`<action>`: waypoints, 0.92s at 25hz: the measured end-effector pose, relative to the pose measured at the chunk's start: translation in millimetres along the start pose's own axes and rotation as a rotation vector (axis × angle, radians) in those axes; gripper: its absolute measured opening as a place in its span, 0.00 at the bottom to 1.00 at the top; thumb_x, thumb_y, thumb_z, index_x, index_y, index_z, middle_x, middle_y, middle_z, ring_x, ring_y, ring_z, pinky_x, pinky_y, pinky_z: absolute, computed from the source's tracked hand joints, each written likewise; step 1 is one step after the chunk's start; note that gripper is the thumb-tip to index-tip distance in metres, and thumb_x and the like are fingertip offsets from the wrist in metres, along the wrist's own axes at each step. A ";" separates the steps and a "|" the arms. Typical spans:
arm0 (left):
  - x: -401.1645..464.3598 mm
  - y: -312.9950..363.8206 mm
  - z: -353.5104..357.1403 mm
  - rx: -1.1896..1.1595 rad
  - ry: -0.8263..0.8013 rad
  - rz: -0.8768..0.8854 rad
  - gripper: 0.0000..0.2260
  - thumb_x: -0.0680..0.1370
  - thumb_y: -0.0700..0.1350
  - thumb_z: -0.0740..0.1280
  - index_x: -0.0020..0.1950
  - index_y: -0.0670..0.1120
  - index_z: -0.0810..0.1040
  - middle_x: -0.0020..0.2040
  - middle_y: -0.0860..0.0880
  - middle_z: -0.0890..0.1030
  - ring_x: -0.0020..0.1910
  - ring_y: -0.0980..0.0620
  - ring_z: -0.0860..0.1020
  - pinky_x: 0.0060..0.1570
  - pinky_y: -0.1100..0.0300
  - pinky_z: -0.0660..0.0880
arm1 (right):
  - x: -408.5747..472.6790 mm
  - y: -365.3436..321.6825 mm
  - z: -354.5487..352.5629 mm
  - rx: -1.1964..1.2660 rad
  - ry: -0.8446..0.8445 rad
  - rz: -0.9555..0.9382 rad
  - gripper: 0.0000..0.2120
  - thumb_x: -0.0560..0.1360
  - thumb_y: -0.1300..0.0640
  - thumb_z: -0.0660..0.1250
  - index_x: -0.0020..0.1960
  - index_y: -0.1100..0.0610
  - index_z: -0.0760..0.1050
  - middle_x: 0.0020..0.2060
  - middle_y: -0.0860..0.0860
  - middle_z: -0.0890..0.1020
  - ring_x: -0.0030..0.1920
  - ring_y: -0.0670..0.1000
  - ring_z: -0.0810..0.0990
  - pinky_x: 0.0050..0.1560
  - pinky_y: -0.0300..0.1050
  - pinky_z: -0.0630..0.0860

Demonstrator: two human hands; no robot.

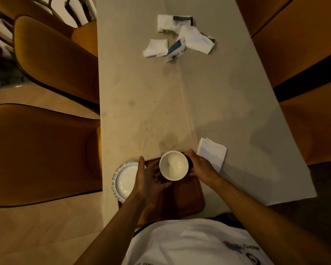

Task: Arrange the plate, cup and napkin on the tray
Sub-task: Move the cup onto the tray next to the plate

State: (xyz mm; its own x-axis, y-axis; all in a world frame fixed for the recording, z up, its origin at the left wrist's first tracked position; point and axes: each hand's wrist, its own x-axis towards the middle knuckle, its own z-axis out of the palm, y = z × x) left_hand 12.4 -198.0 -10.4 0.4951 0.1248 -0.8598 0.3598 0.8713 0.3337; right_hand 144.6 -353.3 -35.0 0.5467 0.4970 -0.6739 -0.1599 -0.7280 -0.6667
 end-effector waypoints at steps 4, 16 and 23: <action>-0.9 5.1 -9.9 -0.012 0.090 0.044 0.34 0.77 0.69 0.51 0.62 0.43 0.79 0.63 0.39 0.79 0.63 0.38 0.76 0.60 0.35 0.74 | -3.3 6.5 -6.2 0.339 0.150 0.158 0.24 0.81 0.43 0.55 0.70 0.57 0.68 0.66 0.60 0.76 0.59 0.61 0.80 0.61 0.59 0.78; -5.2 8.7 -12.2 0.000 0.133 0.048 0.32 0.78 0.67 0.54 0.63 0.41 0.75 0.60 0.35 0.81 0.59 0.36 0.79 0.62 0.37 0.74 | -16.3 9.6 -18.3 0.511 0.145 0.248 0.31 0.82 0.40 0.47 0.66 0.61 0.75 0.64 0.61 0.79 0.57 0.60 0.82 0.57 0.53 0.78; -7.3 8.5 -4.5 0.031 0.119 0.042 0.30 0.78 0.67 0.55 0.60 0.42 0.76 0.60 0.36 0.80 0.59 0.36 0.79 0.62 0.39 0.74 | -14.9 15.6 -22.1 0.536 0.186 0.251 0.30 0.82 0.40 0.48 0.62 0.61 0.77 0.62 0.61 0.81 0.56 0.61 0.82 0.62 0.59 0.77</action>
State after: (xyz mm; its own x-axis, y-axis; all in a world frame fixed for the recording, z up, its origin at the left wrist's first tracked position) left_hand 8.3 -189.4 -3.0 0.4135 0.2182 -0.8840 0.3657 0.8493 0.3807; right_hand 152.1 -382.5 -28.3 0.5649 0.2154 -0.7965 -0.6668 -0.4495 -0.5944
